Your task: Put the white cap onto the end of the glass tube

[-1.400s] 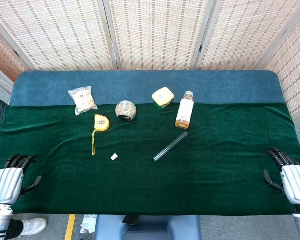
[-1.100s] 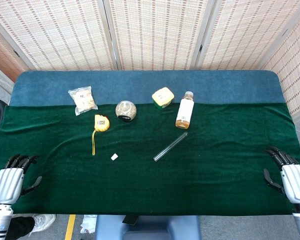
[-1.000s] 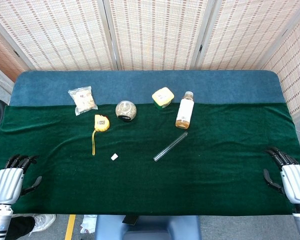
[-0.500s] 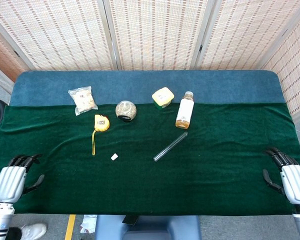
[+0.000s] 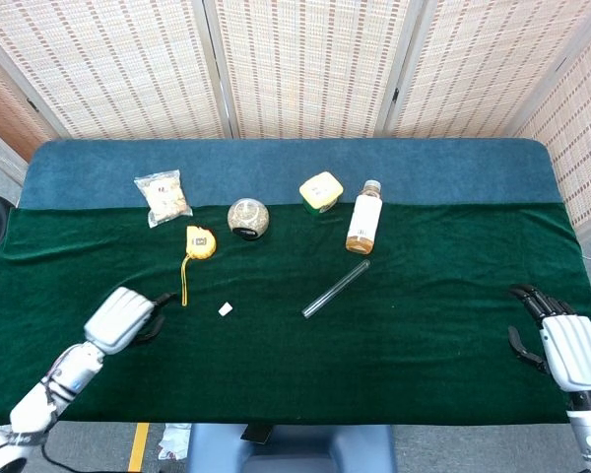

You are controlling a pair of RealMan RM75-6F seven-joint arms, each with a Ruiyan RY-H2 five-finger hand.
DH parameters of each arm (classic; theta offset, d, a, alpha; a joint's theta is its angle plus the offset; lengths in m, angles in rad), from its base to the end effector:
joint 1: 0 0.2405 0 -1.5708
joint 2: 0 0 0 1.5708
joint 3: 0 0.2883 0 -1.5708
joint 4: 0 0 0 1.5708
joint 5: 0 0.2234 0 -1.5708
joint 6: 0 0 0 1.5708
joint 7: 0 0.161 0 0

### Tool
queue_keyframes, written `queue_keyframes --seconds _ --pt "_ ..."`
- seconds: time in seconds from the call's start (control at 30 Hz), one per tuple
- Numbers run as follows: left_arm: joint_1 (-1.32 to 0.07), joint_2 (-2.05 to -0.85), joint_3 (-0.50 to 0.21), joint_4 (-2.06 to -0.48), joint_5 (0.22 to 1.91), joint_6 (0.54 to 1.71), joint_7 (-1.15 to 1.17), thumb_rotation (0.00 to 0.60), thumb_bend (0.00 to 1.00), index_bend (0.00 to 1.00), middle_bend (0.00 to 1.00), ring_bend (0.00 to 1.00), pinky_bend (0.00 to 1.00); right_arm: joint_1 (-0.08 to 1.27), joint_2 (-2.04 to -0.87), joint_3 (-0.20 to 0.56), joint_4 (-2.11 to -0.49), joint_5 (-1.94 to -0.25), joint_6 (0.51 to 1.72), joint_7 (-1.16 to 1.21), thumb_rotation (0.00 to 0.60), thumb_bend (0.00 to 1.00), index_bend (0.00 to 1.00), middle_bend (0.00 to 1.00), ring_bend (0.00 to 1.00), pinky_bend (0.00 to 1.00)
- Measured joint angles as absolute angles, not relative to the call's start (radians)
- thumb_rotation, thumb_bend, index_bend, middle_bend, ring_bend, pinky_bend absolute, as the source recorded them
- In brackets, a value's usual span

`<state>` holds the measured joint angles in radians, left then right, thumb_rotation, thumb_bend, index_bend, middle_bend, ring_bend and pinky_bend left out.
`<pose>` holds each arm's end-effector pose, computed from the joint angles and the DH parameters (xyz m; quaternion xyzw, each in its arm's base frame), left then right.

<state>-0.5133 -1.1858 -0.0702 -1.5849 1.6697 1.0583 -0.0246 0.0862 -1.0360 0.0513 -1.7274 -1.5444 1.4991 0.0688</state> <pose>-0.2347 0.3165 0.0717 -0.7877 -0.3080 -0.3841 0.3703 -0.3183 -0.2004 0.1780 0.5871 -0.4021 0.4319 0.5542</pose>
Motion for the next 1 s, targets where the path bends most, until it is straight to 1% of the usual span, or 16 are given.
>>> queue_keyframes --seconds 0.13,0.27,0.43,0.73,1.0 --pt "-0.591 -1.223 -0.079 -1.569 1.639 0.940 -0.030 0.600 0.82 0.28 0.98 0.88 0.80 0.089 -1.035 0.057 -1.732 -1.538 1.495 0.064 0.600 0.53 0.24 0.27 0.33 0.35" --pt "-0.656 -1.266 -0.087 -1.551 1.581 0.835 -0.013 0.600 0.84 0.26 0.99 0.89 0.80 0.091 -1.037 0.060 -1.732 -1.532 1.490 0.064 0.600 0.53 0.24 0.27 0.34 0.35" --pt "-0.712 -1.323 -0.095 -1.525 1.507 0.756 0.034 0.600 0.84 0.23 0.99 0.89 0.81 0.098 -1.041 0.064 -1.727 -1.521 1.475 0.066 0.600 0.53 0.24 0.28 0.34 0.35" --pt "-0.768 -1.388 -0.098 -1.496 1.397 0.690 0.152 0.600 0.84 0.25 0.99 0.89 0.81 0.097 -1.044 0.067 -1.717 -1.509 1.470 0.081 0.600 0.53 0.24 0.28 0.35 0.35" --pt "-0.785 -1.415 -0.087 -1.479 1.314 0.679 0.233 0.600 0.84 0.25 0.99 0.89 0.81 0.093 -1.047 0.068 -1.708 -1.503 1.470 0.092 0.600 0.53 0.24 0.28 0.35 0.35"
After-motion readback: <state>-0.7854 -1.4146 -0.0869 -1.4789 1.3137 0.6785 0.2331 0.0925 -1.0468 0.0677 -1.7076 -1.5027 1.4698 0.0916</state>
